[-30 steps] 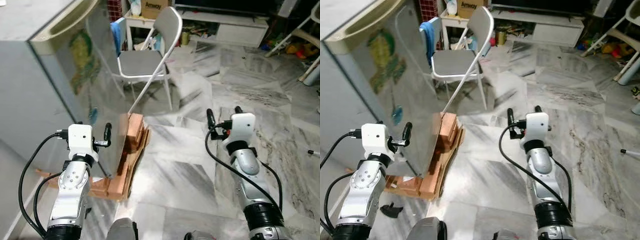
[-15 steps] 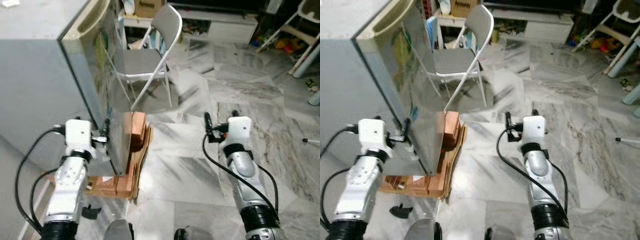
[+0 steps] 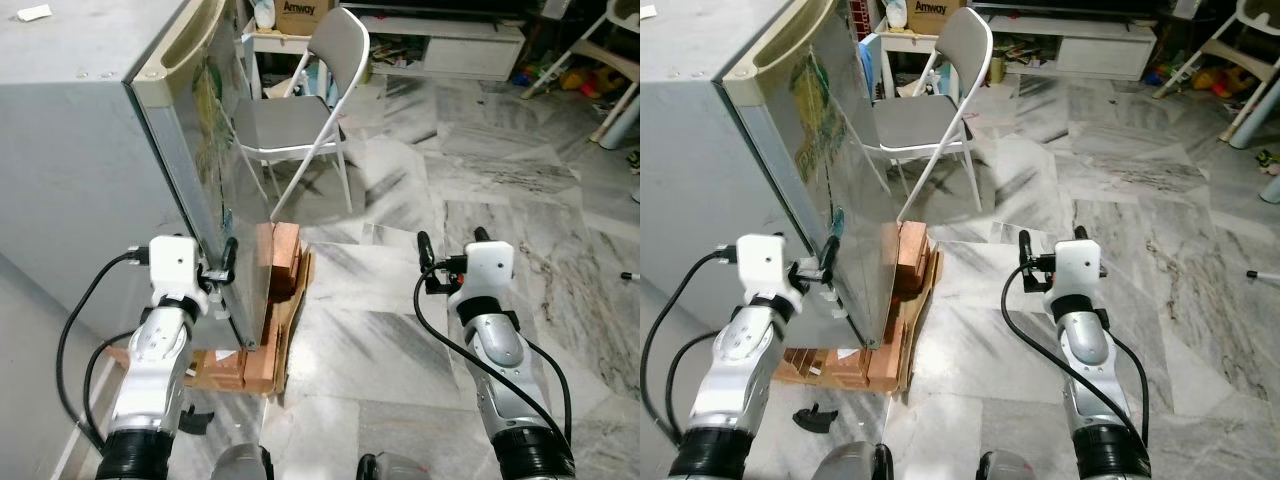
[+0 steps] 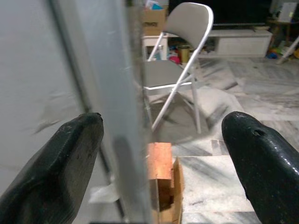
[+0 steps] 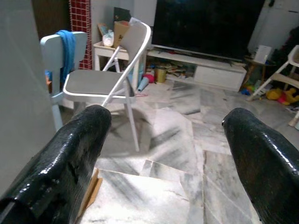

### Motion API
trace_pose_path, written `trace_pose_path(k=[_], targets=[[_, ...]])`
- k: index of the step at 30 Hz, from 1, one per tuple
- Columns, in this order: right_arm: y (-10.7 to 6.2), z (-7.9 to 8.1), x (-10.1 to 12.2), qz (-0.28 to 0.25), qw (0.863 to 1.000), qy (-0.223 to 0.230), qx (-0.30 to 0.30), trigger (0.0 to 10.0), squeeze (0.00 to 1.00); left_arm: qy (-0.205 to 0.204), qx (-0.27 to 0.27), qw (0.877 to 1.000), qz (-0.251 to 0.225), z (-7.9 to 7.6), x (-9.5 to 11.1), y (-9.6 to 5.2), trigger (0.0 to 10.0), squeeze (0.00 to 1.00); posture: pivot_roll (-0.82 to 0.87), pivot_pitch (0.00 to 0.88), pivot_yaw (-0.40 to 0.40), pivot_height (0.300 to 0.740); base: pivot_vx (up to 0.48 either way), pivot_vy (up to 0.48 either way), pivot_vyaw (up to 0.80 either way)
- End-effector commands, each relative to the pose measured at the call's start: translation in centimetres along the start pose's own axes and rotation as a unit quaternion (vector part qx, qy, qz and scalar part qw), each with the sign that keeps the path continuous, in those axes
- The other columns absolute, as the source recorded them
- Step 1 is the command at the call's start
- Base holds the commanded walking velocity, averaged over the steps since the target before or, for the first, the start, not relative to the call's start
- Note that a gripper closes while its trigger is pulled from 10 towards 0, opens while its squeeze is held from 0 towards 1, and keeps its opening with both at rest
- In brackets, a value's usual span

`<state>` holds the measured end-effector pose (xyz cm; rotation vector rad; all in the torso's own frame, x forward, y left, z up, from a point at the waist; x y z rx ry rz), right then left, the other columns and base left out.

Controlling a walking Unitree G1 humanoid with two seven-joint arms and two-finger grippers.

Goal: Restocking fridge

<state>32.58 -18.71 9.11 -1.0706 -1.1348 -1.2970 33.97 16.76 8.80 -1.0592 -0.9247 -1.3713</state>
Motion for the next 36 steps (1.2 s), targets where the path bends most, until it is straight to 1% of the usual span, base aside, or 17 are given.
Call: trace_pose_path(k=[1,4,8,9,12,13,14,16,17,18,21,23,27,29,32,36], targets=[[-0.4,-0.4,0.9,-0.010,1.000,-0.003,-0.008,10.0,0.00,0.001,-0.004,1.000,0.005,0.0,-0.4,0.2,10.0,0.00,-0.02,0.053,0.015,0.740,0.000,0.000,0.00],[-1.7,-0.9,0.3,0.007,1.000,-0.003,-0.009,10.0,0.00,0.009,-0.001,1.000,0.008,0.4,-0.6,0.8,10.0,0.00,-0.03,0.062,0.004,0.740,0.000,0.000,0.00],[-2.2,-1.0,0.2,0.014,1.000,-0.006,-0.006,10.0,0.00,0.013,0.008,1.000,0.012,0.8,-0.8,1.1,10.0,0.00,-0.03,0.065,0.000,0.740,0.000,0.000,0.00],[-2.3,-0.6,0.3,0.021,0.999,0.024,0.011,10.0,0.00,0.023,0.027,0.999,0.021,1.8,-1.3,1.2,10.0,0.00,-0.04,0.070,0.000,0.740,0.000,0.000,0.00],[-2.4,0.3,0.6,0.027,0.998,0.041,0.044,10.0,0.00,0.022,0.035,0.999,0.028,2.4,-1.6,1.2,10.0,0.00,-0.04,0.077,0.001,0.740,0.000,0.000,0.00],[-2.6,1.2,0.7,0.032,0.996,0.044,0.073,10.0,0.00,0.028,0.041,0.998,0.028,2.8,-1.7,1.2,10.0,0.00,-0.04,0.082,0.001,0.740,0.000,0.000,0.00],[-2.8,1.8,0.7,0.037,0.995,0.034,0.091,10.0,0.00,0.030,0.042,0.998,0.027,2.9,-1.7,1.3,10.0,0.00,-0.04,0.085,0.000,0.740,0.000,0.000,0.00],[-3.3,2.3,0.5,0.048,0.992,0.036,0.108,10.0,0.00,0.038,0.048,0.998,0.026,3.1,-1.7,1.3,10.0,0.00,-0.04,0.093,-0.002,0.740,0.000,0.000,0.00],[-3.3,2.3,0.5,0.048,0.992,0.036,0.108,10.0,0.00,0.038,0.048,0.998,0.026,3.1,-1.7,1.3,10.0,0.00,-0.04,0.093,-0.002,0.740,0.000,0.000,0.00],[-3.7,2.8,0.1,0.057,0.990,0.033,0.123,10.0,0.00,0.040,0.054,0.997,0.028,3.3,-1.8,1.4,10.0,0.00,-0.04,0.096,-0.004,0.740,0.000,0.000,0.00],[-4.0,3.2,0.0,0.064,0.988,0.037,0.136,10.0,0.00,0.043,0.059,0.997,0.029,3.6,-1.9,1.4,10.0,0.00,-0.04,0.109,-0.007,0.740,0.000,0.000,0.00],[-4.0,3.3,0.0,0.066,0.987,0.028,0.143,10.0,0.00,0.044,0.066,0.996,0.030,3.8,-1.9,1.3,10.0,0.00,-0.04,0.107,-0.011,0.740,0.000,0.000,0.00],[-4.0,3.4,0.0,0.069,0.987,0.030,0.145,10.0,0.00,0.034,0.061,0.997,0.024,3.5,-1.7,1.5,10.0,0.00,-0.04,0.116,-0.013,0.740,0.000,0.000,0.57],[-3.9,3.2,-0.2,0.074,0.988,0.017,0.137,10.0,0.00,0.033,0.058,0.998,0.022,3.2,-1.6,1.6,10.0,0.00,-0.03,0.119,-0.011,0.740,0.000,0.000,0.59],[-3.8,2.7,-0.3,0.077,0.989,0.019,0.122,10.0,0.00,0.032,0.052,0.998,0.014,2.5,-1.2,1.8,10.0,0.00,-0.04,0.121,-0.009,0.740,0.000,0.000,0.00],[-3.7,2.6,-0.2,0.077,0.990,0.019,0.118,10.0,0.00,0.031,0.046,0.998,0.013,2.2,-1.2,2.0,10.0,0.00,-0.04,0.120,-0.008,0.740,0.000,0.000,0.00]])
Point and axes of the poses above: a point about 5 cm out from each wrist's last joint towards the gripper, its own y axis pointing out of the wrist towards the gripper, its own x axis along the axis of the wrist's last joint, z = x × y, the point moved 5 cm from there along y, pointing out of the wrist towards the gripper, and after that the axes turned 15 degrees about y, right-handed, at the moved point
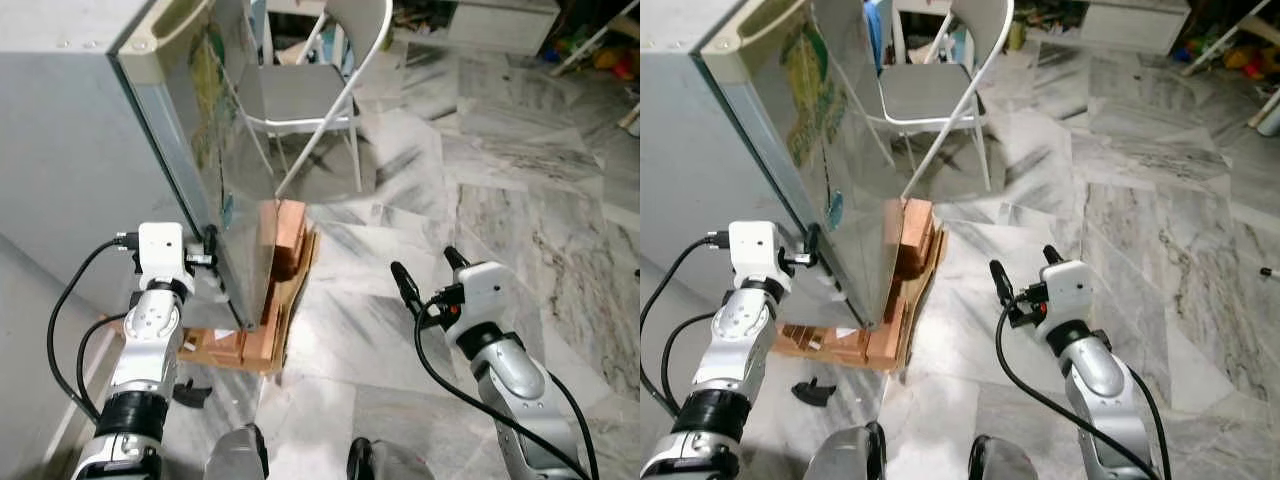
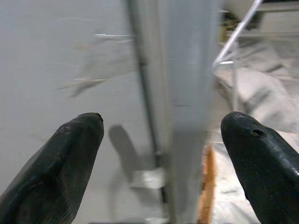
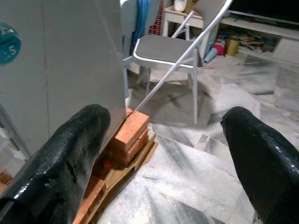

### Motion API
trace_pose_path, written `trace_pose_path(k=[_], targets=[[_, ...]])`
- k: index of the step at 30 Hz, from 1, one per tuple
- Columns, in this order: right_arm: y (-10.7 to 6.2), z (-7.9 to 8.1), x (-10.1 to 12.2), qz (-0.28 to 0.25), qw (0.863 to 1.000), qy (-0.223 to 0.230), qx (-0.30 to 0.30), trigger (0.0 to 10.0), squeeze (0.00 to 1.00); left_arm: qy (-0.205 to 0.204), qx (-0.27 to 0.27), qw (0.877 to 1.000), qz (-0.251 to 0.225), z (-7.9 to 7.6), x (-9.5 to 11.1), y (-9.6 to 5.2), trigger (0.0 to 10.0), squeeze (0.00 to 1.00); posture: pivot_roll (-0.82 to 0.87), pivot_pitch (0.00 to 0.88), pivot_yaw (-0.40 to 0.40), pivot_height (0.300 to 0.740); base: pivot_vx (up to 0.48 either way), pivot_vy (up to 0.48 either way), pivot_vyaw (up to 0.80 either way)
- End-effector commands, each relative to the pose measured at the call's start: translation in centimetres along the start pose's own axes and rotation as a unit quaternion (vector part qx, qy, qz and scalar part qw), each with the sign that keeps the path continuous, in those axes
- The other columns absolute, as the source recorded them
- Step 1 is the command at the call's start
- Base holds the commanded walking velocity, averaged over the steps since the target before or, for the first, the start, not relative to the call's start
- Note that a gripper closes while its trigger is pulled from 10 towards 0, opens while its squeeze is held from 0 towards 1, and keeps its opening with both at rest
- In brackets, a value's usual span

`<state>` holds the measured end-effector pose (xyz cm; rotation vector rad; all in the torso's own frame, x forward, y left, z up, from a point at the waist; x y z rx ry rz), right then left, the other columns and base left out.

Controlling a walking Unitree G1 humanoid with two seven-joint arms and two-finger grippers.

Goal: Restocking fridge

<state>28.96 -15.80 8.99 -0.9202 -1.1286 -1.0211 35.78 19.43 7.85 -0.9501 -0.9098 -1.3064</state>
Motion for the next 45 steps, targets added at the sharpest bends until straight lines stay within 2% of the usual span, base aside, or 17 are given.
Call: trace_pose_path(k=[1,7,15,20,23,24,28,32,33,34,35,37,38,39,41,42,45], targets=[[-0.3,-0.3,0.1,0.000,1.000,-0.002,-0.008,10.0,0.00,-0.002,-0.005,1.000,-0.008,-0.2,0.5,0.4,10.0,0.00,-0.05,0.120,-0.008,0.740,0.000,0.000,0.00],[-0.2,-0.4,-0.1,0.010,1.000,0.001,-0.012,10.0,0.00,-0.010,-0.036,0.999,-0.025,-1.1,1.5,1.0,10.0,0.00,-0.05,0.119,-0.005,0.740,0.000,0.000,0.00],[0.0,-0.3,-0.4,0.015,1.000,0.001,-0.011,10.0,0.00,-0.008,-0.027,0.999,-0.028,-1.1,2.2,2.3,10.0,0.00,-0.05,0.115,-0.008,0.740,0.000,0.000,0.00],[0.1,-0.4,-1.1,0.042,0.999,0.012,-0.008,10.0,0.00,0.003,-0.042,0.998,-0.054,-2.1,4.0,3.1,10.0,0.00,-0.04,0.114,-0.010,0.740,0.000,0.000,0.00],[-1.3,-1.0,-2.3,0.081,0.997,-0.006,0.001,10.0,0.00,0.045,-0.125,0.983,-0.130,-7.5,8.0,2.7,10.0,0.00,-0.01,0.116,-0.023,0.740,0.000,0.000,0.00],[-2.3,-1.4,-2.9,0.099,0.995,-0.005,0.005,10.0,0.00,0.054,-0.175,0.968,-0.173,-10.6,10.4,2.0,10.0,0.00,0.00,0.111,-0.028,0.740,0.000,0.000,0.00],[-4.7,-2.4,-5.4,0.160,0.987,-0.012,0.005,10.0,0.00,0.019,-0.304,0.917,-0.258,-17.9,15.9,-1.6,10.0,0.00,-0.01,0.108,-0.025,0.740,0.000,0.000,0.00],[-5.3,-2.5,-5.8,0.170,0.985,-0.006,0.004,10.0,0.00,-0.032,-0.359,0.882,-0.303,-21.1,20.1,-4.3,10.0,0.00,-0.03,0.106,-0.018,0.740,0.000,0.000,0.00],[-5.2,-2.5,-5.7,0.168,0.986,-0.007,0.003,10.0,0.00,-0.042,-0.338,0.892,-0.297,-20.5,20.2,-3.6,10.0,0.00,-0.03,0.105,-0.010,0.740,0.000,0.000,0.00],[-4.9,-2.4,-5.6,0.163,0.987,-0.009,0.003,10.0,0.00,-0.044,-0.295,0.914,-0.276,-18.9,19.2,-1.7,10.0,0.00,-0.04,0.105,-0.006,0.740,0.000,0.000,0.00],[-4.9,-2.4,-5.6,0.163,0.987,-0.009,0.003,10.0,0.00,-0.044,-0.295,0.914,-0.276,-18.9,19.2,-1.7,10.0,0.00,-0.04,0.105,-0.006,0.740,0.000,0.000,0.00],[-4.7,-2.3,-5.4,0.158,0.987,-0.005,0.002,10.0,0.00,-0.064,-0.228,0.946,-0.222,-15.0,16.7,1.0,10.0,0.00,-0.03,0.109,-0.003,0.740,0.000,0.000,0.00],[-4.7,-2.3,-5.4,0.158,0.987,-0.005,0.002,10.0,0.00,-0.064,-0.228,0.946,-0.222,-15.0,16.7,1.0,10.0,0.00,-0.03,0.109,-0.003,0.740,0.000,0.000,0.00],[-4.6,-2.3,-5.3,0.152,0.988,-0.003,0.000,10.0,0.00,-0.061,-0.201,0.956,-0.205,-13.1,15.5,1.8,10.0,0.00,-0.02,0.109,-0.003,0.740,0.000,0.000,0.00],[-4.5,-2.3,-5.2,0.149,0.989,-0.003,0.000,10.0,0.00,-0.058,-0.193,0.959,-0.201,-12.5,15.1,1.9,10.0,0.00,-0.02,0.110,-0.004,0.740,0.000,0.000,0.00],[-3.7,-2.1,-4.0,0.114,0.993,-0.012,0.002,10.0,0.00,-0.034,-0.180,0.965,-0.188,-10.8,13.4,1.9,10.0,0.00,-0.01,0.108,-0.003,0.740,0.000,0.000,0.00],[-2.5,-1.4,-2.2,0.067,0.998,-0.014,0.003,10.0,0.00,-0.024,-0.177,0.970,-0.167,-9.6,11.3,1.3,10.0,0.00,-0.01,0.104,-0.004,0.740,0.000,0.000,0.00]])
Point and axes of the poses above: a point about 5 cm out from each wrist's last joint towards the gripper, its own y axis pointing out of the wrist towards the gripper, its own x axis along the axis of the wrist's last joint, z = x × y, the point moved 5 cm from there along y, pointing out of the wrist towards the gripper, and after that the axes turned 15 degrees about y, right-handed, at the moved point
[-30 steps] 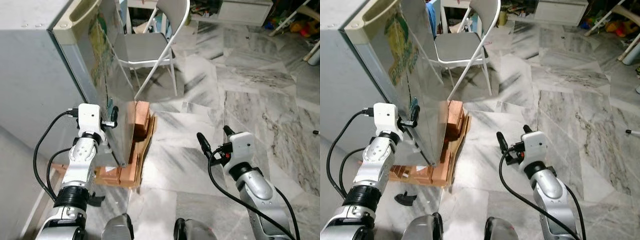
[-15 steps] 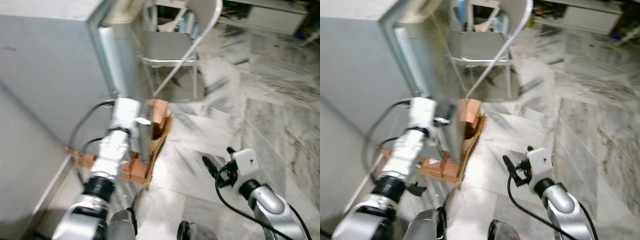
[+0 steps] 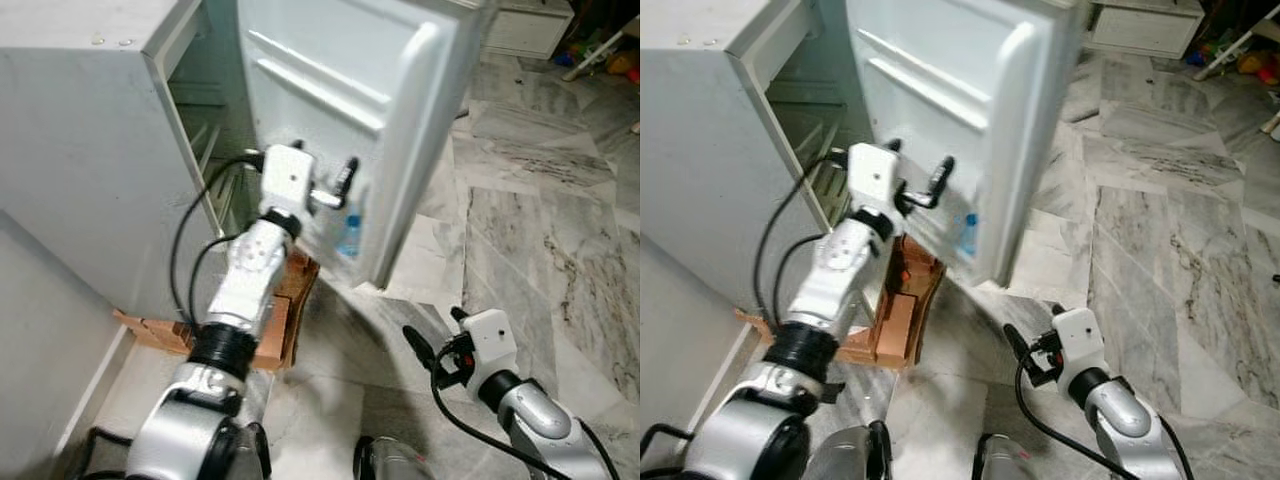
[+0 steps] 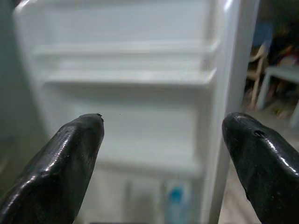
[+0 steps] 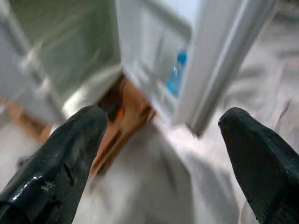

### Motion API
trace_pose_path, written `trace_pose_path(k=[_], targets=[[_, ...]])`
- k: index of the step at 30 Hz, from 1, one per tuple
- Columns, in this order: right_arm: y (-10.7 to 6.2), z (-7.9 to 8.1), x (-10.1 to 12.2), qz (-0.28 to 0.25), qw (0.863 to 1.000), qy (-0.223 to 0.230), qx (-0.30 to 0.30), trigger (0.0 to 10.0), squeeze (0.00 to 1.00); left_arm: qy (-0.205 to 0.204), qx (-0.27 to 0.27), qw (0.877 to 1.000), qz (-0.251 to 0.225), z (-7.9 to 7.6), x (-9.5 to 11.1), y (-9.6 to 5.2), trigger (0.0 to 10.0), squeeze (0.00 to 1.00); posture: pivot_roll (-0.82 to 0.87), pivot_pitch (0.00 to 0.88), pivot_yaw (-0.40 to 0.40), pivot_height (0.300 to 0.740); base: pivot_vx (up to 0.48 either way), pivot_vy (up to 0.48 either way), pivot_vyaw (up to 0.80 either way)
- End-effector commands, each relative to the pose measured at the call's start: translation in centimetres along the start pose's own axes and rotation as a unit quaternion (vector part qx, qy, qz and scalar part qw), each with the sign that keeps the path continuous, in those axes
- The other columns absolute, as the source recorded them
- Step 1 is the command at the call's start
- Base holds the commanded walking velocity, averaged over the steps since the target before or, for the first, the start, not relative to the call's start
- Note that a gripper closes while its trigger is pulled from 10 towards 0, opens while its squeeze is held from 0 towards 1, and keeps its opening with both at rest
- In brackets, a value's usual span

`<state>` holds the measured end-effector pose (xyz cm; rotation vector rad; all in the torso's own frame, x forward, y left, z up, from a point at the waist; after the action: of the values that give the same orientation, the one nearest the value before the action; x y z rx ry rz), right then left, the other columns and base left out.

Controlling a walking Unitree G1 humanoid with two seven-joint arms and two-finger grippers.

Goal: Restocking fridge

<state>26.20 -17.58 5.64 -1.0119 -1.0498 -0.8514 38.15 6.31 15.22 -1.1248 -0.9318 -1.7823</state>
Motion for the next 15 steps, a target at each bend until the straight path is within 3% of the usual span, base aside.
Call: trace_pose_path(k=[1,2,5,6,7,9,13,15], targets=[[0.5,0.5,1.8,-0.039,0.999,0.003,0.000,10.0,0.00,0.003,-0.003,1.000,0.013,0.1,-0.9,-1.1,10.0,0.00,-0.01,0.104,-0.004,0.740,0.285,-0.296,0.00],[0.5,0.5,1.8,-0.039,0.999,0.003,0.000,10.0,0.00,0.003,-0.003,1.000,0.013,0.1,-0.9,-1.1,10.0,0.00,-0.01,0.104,-0.004,0.740,0.285,-0.296,0.00],[1.3,1.1,2.6,-0.052,0.999,-0.014,0.002,10.0,0.00,0.004,0.011,0.999,0.046,0.3,-3.0,-3.5,10.0,0.00,0.00,0.106,-0.014,0.740,0.269,-0.393,0.00],[1.5,0.8,2.7,-0.055,0.998,-0.010,-0.013,10.0,0.00,0.009,0.016,0.998,0.056,0.4,-3.6,-4.8,10.0,0.00,0.01,0.106,-0.019,0.740,0.319,-0.356,-0.59],[1.5,0.8,2.7,-0.055,0.998,-0.010,-0.013,10.0,0.00,0.009,0.016,0.998,0.056,0.4,-3.6,-4.8,10.0,0.00,0.01,0.106,-0.019,0.740,0.319,-0.356,-0.59],[1.8,0.1,3.0,-0.066,0.997,-0.010,-0.035,10.0,0.00,0.016,0.043,0.996,0.081,1.2,-4.5,-6.6,10.0,0.00,0.03,0.115,-0.021,0.740,0.324,-0.351,-0.80],[2.2,-0.4,3.7,-0.083,0.995,-0.009,-0.061,10.0,0.00,0.037,0.061,0.993,0.097,1.8,-4.9,-7.7,10.0,0.00,0.05,0.132,-0.019,0.740,0.348,-0.326,-0.80],[2.7,0.3,4.1,-0.092,0.994,-0.018,-0.058,10.0,0.00,0.046,0.064,0.992,0.101,2.3,-4.7,-8.1,10.0,0.00,0.07,0.136,-0.016,0.740,0.401,-0.262,-0.80]])
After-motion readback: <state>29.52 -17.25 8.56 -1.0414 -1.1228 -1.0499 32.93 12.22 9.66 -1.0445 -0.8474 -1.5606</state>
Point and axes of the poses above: a point about 5 cm out from each wrist's last joint towards the gripper, its own y axis pointing out of the wrist towards the gripper, its own x axis along the axis of the wrist's last joint, z = x × y, the point moved 5 cm from there along y, pointing out of the wrist towards the gripper, and after that the axes turned 15 degrees about y, right-handed, at the moved point
